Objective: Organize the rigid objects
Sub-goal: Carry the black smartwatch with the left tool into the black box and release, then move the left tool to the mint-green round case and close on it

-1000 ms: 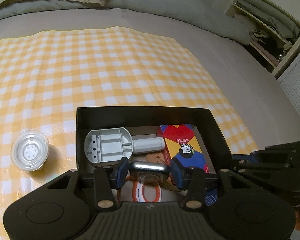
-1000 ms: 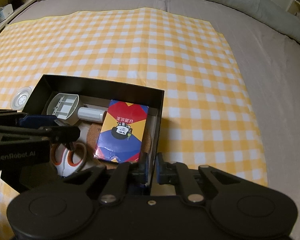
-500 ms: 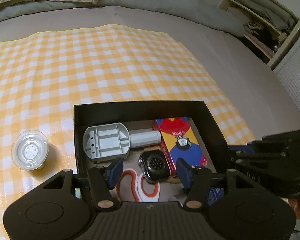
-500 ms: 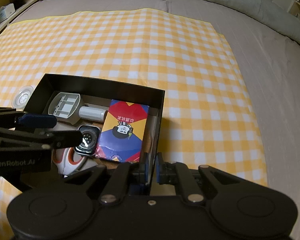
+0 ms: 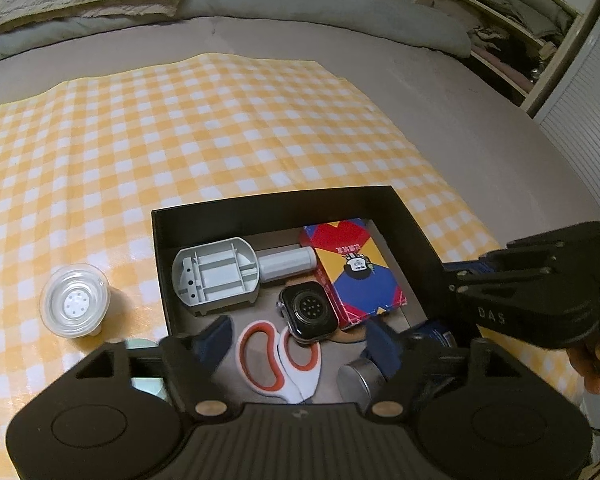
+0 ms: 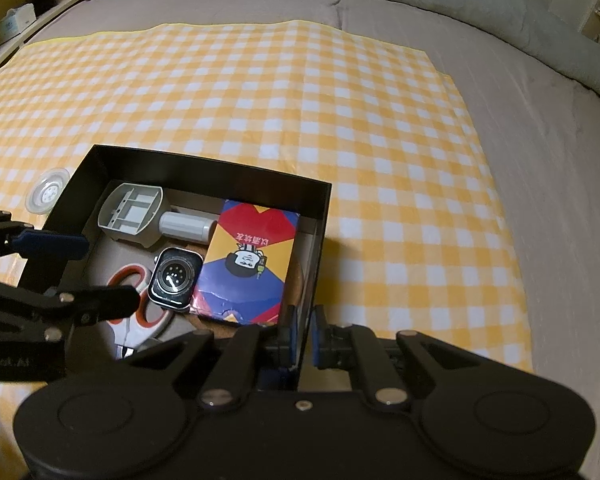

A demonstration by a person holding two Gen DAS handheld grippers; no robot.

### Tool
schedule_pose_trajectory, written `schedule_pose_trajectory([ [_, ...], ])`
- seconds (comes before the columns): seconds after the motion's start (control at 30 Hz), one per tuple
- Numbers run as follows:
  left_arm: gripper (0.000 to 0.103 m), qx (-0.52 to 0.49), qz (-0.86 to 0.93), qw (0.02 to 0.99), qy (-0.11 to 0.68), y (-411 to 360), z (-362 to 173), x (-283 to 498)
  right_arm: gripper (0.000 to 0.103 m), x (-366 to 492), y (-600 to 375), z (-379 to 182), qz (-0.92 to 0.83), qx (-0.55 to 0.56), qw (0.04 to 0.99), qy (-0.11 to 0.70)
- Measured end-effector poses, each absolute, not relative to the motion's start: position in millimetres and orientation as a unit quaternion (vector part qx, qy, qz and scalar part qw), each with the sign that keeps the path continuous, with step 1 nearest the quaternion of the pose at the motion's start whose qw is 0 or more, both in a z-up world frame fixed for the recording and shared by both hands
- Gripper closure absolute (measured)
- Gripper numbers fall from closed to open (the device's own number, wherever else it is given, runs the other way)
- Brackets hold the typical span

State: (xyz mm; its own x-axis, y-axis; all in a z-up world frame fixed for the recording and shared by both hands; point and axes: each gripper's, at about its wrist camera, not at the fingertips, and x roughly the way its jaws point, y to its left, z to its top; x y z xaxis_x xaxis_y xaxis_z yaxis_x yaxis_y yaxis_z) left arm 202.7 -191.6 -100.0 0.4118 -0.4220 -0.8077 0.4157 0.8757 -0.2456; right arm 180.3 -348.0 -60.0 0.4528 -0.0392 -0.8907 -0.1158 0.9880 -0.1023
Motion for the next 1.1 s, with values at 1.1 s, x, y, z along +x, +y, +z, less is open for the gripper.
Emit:
schedule_pose_trajectory([
  [1.1, 0.000, 0.048, -0.251, 0.855, 0.451, -120, -86, 177, 0.093, 179, -349, -58, 0.024, -0.066, 0.848, 0.525],
])
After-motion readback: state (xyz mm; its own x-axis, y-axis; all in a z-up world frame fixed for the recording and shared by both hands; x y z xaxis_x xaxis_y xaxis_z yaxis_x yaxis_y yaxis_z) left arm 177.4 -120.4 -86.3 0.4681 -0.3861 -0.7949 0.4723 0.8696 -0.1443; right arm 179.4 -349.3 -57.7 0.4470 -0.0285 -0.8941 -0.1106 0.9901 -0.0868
